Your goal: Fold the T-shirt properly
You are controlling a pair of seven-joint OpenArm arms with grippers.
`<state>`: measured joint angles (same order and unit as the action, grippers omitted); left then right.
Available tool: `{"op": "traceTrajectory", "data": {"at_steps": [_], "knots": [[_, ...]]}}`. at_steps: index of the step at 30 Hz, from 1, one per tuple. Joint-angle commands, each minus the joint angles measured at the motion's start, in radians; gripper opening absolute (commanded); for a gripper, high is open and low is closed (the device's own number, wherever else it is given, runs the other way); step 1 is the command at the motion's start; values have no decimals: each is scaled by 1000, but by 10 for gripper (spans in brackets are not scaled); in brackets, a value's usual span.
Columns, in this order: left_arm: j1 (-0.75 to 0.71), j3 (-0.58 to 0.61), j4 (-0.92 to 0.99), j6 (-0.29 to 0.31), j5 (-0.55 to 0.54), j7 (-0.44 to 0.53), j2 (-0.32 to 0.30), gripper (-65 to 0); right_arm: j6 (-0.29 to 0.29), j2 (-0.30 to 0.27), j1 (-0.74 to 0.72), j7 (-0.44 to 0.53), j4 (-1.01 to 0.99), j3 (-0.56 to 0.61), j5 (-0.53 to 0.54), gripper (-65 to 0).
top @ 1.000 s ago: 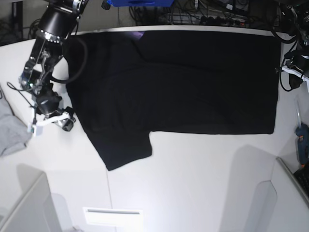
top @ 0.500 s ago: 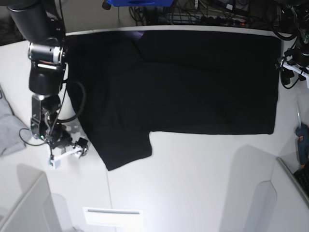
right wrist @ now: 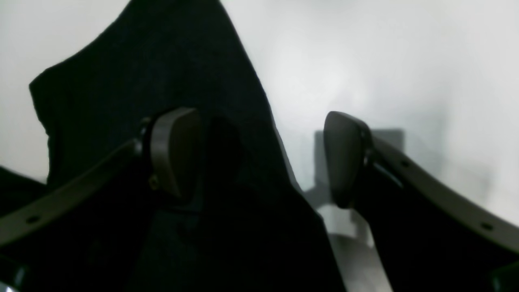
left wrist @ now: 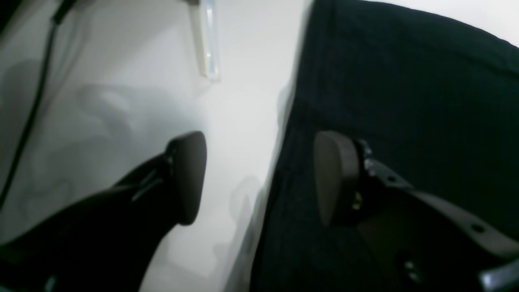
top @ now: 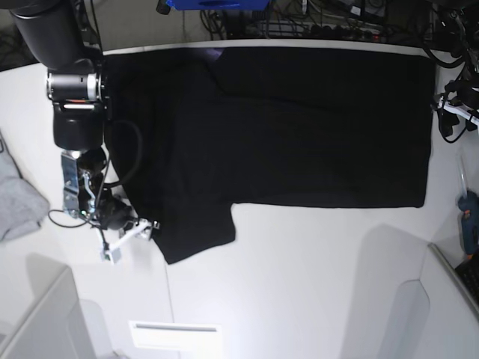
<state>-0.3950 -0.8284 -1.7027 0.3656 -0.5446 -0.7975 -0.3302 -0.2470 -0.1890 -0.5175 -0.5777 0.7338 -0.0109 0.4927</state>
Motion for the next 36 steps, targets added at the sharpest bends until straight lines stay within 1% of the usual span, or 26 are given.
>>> {"op": "traceTrajectory", "data": {"at_steps": [1, 7, 11, 14, 17, 18, 20, 21, 22, 24, 28, 32, 33, 36], "knots": [[9, -6, -1, -4, -2, 16, -17, -245, -1, 9, -13, -26, 8, 1, 1, -204], [23, -4, 40, -3, -2, 16, -19, -245, -1, 15, 1, -23, 10, 16, 1, -212], [24, -2, 40, -3, -2, 16, -19, -245, -1, 15, 1, -15, 10, 62, 1, -312], [37, -1, 40, -3, -2, 16, -19, -245, -1, 15, 0, -12, 10, 61, 1, -366], [63, -1, 65, -3, -2, 14, -20, -245, 4, 12, 0, 18, 7, 65, -1, -413], [67, -1, 82, -4, -2, 14, -33, -245, 5, 12, 1, 26, 5, 65, -1, -432], [103, 21, 126, -7, -2, 14, -57, -245, 5, 12, 1, 34, 2, 62, -1, -510], [124, 36, 149, -7, -2, 14, -65, -245, 5, 12, 1, 35, 2, 61, -1, -570], [146, 48, 172, -7, -2, 14, -79, -245, 5, 12, 1, 37, 2, 61, -1, -645], [189, 80, 221, -9, -2, 14, -103, -242, 8, 12, 1, 40, 2, 59, -1, -650], [321, 142, 330, -9, -2, 14, -129, -240, 8, 13, 0, 38, 3, 59, -1, -650], [485, 214, 476, -10, 1, 16, -157, -244, 8, 15, 0, 37, 3, 59, -1, -650], [531, 240, 522, -10, 19, 19, -169, -244, 8, 15, 0, 37, 3, 59, -1, -650], [666, 304, 662, -32, 139, 23, -175, -242, 8, 15, 1, 35, 7, 59, -1, -650]]}}
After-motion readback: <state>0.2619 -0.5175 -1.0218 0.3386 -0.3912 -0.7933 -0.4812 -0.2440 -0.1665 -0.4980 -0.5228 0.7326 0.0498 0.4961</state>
